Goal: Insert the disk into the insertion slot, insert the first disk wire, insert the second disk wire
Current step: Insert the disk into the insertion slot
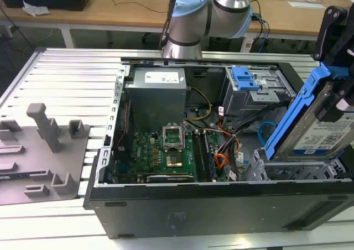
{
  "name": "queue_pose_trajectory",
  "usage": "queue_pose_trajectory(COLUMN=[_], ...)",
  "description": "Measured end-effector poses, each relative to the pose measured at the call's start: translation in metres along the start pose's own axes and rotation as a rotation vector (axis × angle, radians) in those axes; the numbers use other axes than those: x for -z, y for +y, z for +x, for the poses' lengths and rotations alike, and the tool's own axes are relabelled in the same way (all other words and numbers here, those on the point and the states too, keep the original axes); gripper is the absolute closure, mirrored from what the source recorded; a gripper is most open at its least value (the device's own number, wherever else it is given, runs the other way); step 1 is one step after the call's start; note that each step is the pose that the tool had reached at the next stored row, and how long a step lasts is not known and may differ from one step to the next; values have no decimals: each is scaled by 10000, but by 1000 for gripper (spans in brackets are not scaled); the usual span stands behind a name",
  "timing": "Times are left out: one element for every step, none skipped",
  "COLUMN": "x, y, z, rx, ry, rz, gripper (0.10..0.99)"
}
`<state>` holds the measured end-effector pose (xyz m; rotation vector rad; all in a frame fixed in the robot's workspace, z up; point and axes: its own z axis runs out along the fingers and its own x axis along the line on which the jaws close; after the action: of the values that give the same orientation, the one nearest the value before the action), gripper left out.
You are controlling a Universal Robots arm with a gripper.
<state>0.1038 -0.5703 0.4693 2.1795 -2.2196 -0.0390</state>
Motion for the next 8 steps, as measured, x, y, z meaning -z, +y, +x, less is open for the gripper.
queue_pose_trajectory(x=[-19, -36, -53, -62, -67, -89, -99, -109], y=[-2, -3, -4, -5, -5, -6, -6, -7], z=[0, 0, 0, 0, 0, 0, 0, 0], rx=[0, 0, 0, 0, 0, 1, 0, 0], ry=[0, 1, 1, 1, 1, 1, 1, 0], rz=[0, 0, 0, 0, 0, 0, 0, 0], gripper=[725, 725, 725, 725, 725, 725, 725, 725])
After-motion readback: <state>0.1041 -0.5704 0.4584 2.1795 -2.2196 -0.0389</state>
